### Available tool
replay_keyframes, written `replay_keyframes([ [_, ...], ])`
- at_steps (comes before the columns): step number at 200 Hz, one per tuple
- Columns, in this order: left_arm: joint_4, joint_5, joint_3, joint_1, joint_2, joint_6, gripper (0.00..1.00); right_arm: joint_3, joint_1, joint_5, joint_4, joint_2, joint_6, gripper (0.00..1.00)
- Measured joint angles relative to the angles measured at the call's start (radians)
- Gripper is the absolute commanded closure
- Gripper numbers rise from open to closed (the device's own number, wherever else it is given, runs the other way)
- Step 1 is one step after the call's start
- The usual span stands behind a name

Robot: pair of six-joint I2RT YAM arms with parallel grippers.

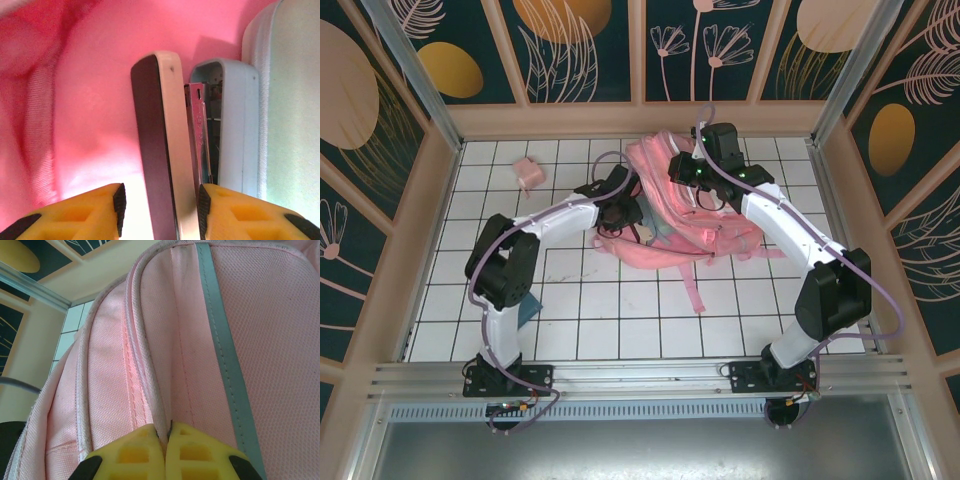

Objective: Pack the student bag

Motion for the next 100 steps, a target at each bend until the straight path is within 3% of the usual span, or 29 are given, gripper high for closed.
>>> replay_keyframes([
  [49,-0.049,-0.074,-0.055,0.038,-0.182,0.029,0.56,-0.008,0.006,0.0,0.006,0.0,0.0,1.0],
  [100,-0.129,-0.153,-0.301,0.183,-0.385,0.017,0.53,-0.035,0.034,0.002,0.019,0.0,-0.008,1.0],
])
